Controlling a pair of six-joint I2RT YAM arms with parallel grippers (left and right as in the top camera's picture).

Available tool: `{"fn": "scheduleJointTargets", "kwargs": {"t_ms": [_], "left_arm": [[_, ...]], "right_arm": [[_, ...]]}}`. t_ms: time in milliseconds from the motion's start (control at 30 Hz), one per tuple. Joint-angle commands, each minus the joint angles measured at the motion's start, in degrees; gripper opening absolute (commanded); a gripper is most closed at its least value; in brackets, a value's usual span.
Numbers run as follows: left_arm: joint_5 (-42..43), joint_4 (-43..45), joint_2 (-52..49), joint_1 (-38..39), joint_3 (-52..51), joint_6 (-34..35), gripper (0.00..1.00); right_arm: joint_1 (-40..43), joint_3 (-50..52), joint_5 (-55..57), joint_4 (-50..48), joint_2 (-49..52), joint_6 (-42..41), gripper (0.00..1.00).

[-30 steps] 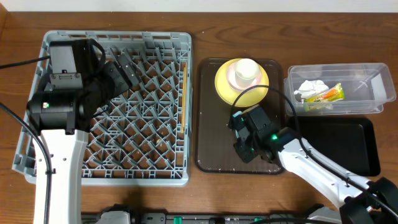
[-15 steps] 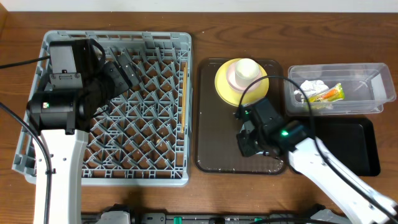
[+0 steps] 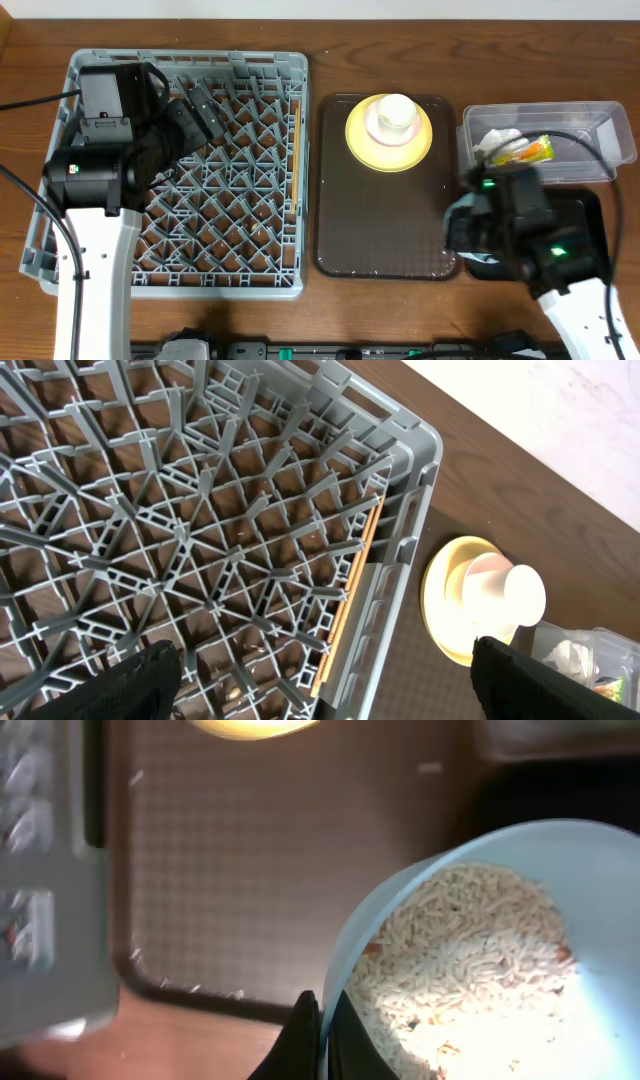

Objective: Sort waste into correct bins and load items into the dishwasher rack
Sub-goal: 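Grip the light-blue plate rim with the right gripper and lift, then tilt the plate over the black tray to dump the rice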

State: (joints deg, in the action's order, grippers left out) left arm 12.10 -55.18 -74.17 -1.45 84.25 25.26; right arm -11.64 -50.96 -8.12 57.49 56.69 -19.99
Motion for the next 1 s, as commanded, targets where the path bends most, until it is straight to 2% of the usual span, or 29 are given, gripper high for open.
{"fn": "scheduleJointTargets", "kwargs": {"t_ms": [0, 267, 500, 967], "left_arm": [[0.35, -0.09, -0.20, -0.24, 0.37, -0.57, 0.94], [0.35, -0.09, -0.20, -0.24, 0.37, -0.55, 0.94], [0.35, -0.09, -0.20, -0.24, 0.37, -0.57, 0.94], [0.35, -0.09, -0.20, -0.24, 0.37, -0.57, 0.94]], "right_arm": [[7.54, -1.36, -2.49, 1.36, -0.98, 1.75, 0.01], [25.79, -0.46, -16.37, 2.16, -0.92, 12.22, 0.01], [38.60, 0.72, -27.08, 2.12, -0.04, 19.15, 0.01], [53.94, 2.45, -46.16, 2.12, 12.61, 29.16, 0.01]]}}
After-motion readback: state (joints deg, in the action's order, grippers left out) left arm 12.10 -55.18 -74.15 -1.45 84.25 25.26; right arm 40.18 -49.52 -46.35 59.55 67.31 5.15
